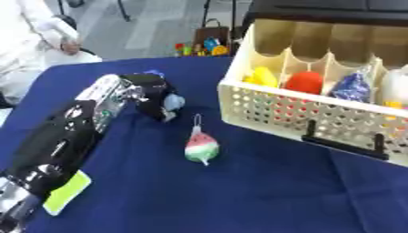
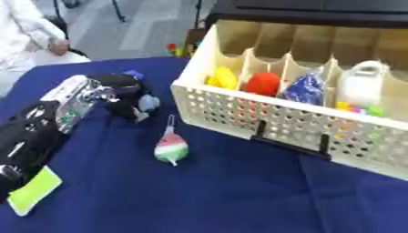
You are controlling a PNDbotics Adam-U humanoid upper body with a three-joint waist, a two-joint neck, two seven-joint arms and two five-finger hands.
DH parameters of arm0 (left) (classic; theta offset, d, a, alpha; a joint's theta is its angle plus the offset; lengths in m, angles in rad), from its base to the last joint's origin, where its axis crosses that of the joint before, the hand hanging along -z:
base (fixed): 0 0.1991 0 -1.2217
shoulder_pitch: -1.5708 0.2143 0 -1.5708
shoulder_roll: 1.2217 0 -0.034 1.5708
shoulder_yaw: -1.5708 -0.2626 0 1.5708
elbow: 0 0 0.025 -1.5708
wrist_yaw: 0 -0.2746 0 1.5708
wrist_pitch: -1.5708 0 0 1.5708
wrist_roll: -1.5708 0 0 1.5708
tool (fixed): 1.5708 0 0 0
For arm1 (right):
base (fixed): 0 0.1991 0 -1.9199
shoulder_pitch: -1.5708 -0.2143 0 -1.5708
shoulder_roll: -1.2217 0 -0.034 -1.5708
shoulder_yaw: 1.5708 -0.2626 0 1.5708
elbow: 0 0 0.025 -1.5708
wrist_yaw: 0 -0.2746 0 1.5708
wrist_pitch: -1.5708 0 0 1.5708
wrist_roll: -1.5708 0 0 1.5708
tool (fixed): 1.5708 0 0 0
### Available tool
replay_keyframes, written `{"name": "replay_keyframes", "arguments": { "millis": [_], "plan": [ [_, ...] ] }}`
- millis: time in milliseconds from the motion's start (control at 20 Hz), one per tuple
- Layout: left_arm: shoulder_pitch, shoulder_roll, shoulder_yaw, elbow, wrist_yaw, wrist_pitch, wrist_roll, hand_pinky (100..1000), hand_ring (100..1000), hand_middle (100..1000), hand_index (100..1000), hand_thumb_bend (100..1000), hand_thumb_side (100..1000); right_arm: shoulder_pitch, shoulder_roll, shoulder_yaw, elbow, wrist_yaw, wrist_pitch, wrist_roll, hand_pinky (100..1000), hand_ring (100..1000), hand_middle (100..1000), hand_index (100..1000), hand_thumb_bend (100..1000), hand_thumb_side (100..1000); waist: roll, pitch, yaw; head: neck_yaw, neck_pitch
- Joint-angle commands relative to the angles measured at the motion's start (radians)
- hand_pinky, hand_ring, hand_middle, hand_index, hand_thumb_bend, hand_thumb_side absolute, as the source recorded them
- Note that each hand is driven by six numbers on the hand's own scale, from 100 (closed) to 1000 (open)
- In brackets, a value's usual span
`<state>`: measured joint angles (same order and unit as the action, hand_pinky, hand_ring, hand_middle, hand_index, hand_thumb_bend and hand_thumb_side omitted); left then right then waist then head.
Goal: Pick up objects from table and place into drawer.
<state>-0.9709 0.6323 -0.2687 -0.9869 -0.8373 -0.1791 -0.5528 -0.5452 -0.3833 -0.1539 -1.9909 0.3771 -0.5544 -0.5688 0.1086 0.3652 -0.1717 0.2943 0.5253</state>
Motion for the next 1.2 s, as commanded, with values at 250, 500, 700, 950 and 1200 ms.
{"name": "replay_keyframes", "arguments": {
  "millis": [250,500,700,950,1200],
  "plan": [
    [-0.018,0.029,-0.003,-0.027,0.017,0.021,0.023,304,510,467,746,105,560,-0.007,-0.013,-0.004,-0.009,0.002,-0.002,-0.013,585,586,575,724,100,706,-0.01,-0.033,0.003,-0.002,0.002],
    [-0.022,0.031,-0.001,-0.032,0.027,0.038,0.037,280,495,455,720,100,560,-0.005,-0.012,-0.005,-0.009,0.002,-0.001,-0.015,585,587,579,724,100,702,-0.014,-0.04,0.005,-0.003,0.004],
    [-0.027,0.037,-0.005,-0.043,0.035,0.047,0.038,280,495,457,721,100,542,-0.003,-0.012,-0.006,-0.009,0.0,0.0,-0.015,585,588,584,725,100,700,-0.016,-0.047,0.009,-0.005,0.008],
    [-0.03,0.052,-0.004,-0.081,0.052,0.052,0.027,278,493,455,720,100,515,0.001,-0.014,-0.007,-0.009,-0.004,0.0,-0.016,583,589,591,725,100,696,-0.019,-0.06,0.015,-0.01,0.015],
    [-0.033,0.078,-0.011,-0.161,0.088,0.058,0.007,275,491,450,721,100,473,0.005,-0.016,-0.007,-0.009,-0.008,0.001,-0.015,582,591,599,725,100,691,-0.019,-0.077,0.023,-0.022,0.027]
  ]
}}
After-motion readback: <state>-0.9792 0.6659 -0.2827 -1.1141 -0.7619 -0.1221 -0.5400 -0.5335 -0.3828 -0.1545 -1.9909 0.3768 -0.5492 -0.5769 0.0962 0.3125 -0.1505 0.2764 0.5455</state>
